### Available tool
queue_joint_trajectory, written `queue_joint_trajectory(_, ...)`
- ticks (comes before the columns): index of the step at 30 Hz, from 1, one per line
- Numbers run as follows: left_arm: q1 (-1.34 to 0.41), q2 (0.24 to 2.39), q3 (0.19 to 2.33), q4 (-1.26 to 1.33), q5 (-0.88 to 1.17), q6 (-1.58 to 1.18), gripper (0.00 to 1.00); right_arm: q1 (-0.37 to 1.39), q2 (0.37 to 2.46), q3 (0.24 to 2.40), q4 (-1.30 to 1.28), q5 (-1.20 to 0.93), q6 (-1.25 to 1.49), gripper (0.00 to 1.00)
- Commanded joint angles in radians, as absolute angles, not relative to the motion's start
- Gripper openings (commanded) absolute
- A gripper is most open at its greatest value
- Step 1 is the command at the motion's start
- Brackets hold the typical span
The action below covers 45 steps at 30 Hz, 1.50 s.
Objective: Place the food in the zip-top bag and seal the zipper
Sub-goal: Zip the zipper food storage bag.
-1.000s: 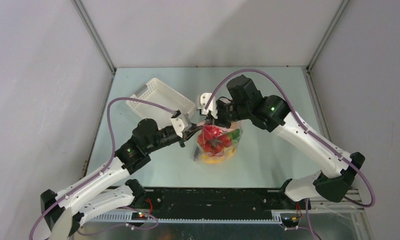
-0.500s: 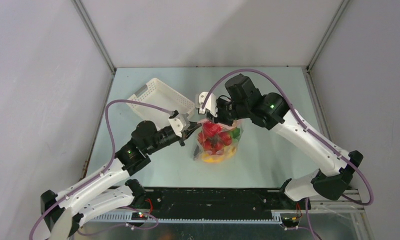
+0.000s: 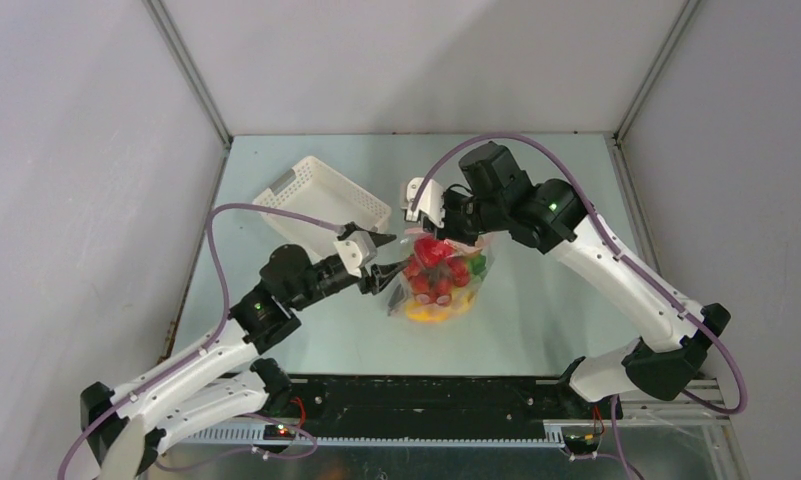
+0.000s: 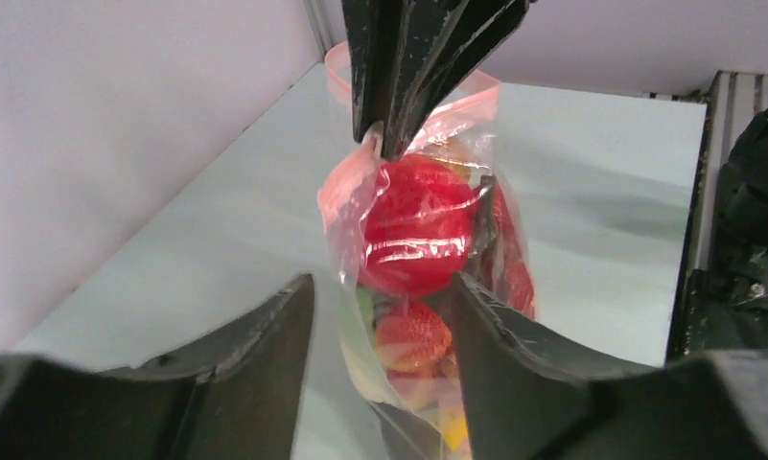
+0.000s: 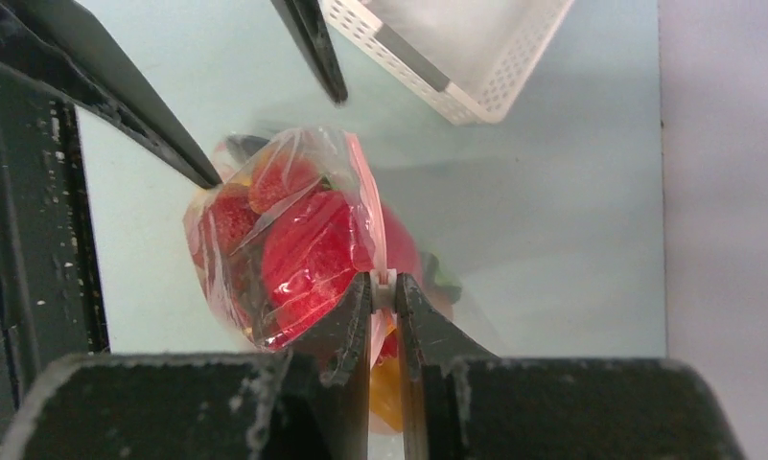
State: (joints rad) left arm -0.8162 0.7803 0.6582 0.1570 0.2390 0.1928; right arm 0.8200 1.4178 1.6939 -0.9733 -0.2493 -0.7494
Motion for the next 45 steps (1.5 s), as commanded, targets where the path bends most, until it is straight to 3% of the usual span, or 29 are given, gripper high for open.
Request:
queue_joint_trajectory(1, -0.817, 0.815, 0.718, 0.182, 0.334, 0.195, 0.72, 0.841, 1.422, 1.735, -0.916, -0.332, -0.771, 0.02)
queue_joint_trajectory(2, -0.816, 0.822, 0.723, 0.177, 0.341, 0.197, 0.88, 0.847, 1.42, 1.735, -0.906, -0.335, -0.774, 0.02)
queue_joint_trajectory(4, -0.817, 0.844, 0.747, 0.164, 0.346, 0.196, 0.98, 0.854, 1.417, 1.74, -0.887, -0.342, -0.788, 0.01)
queue_joint_trajectory(13, -0.817, 0.933, 0.803, 0.173, 0.386, 0.205, 0.98, 0.88, 1.431, 1.822, -0.971, -0.395, -0.859, 0.01)
queue_joint_trajectory(16, -0.818, 0.957, 0.816, 0.173, 0.404, 0.211, 0.89, 0.882, 1.421, 1.827, -0.965, -0.426, -0.871, 0.01)
queue_joint_trajectory(20, -0.816, 0.972, 0.82, 0.172, 0.409, 0.212, 0.69, 0.882, 1.409, 1.829, -0.969, -0.447, -0.881, 0.0)
queue_joint_trajectory(24, -0.815, 0.973, 0.812, 0.171, 0.408, 0.215, 0.37, 0.883, 1.393, 1.823, -0.965, -0.449, -0.88, 0.0)
queue_joint_trajectory(27, -0.817, 0.969, 0.804, 0.181, 0.406, 0.214, 0.06, 0.882, 1.388, 1.815, -0.967, -0.445, -0.881, 0.0)
queue_joint_trajectory(29, -0.816, 0.963, 0.797, 0.19, 0.399, 0.211, 0.01, 0.882, 1.387, 1.808, -0.976, -0.43, -0.886, 0.01)
queue_joint_trajectory(45, -0.816, 0.9, 0.7, 0.283, 0.369, 0.187, 0.0, 0.862, 1.429, 1.766, -1.015, -0.101, -0.875, 0.04)
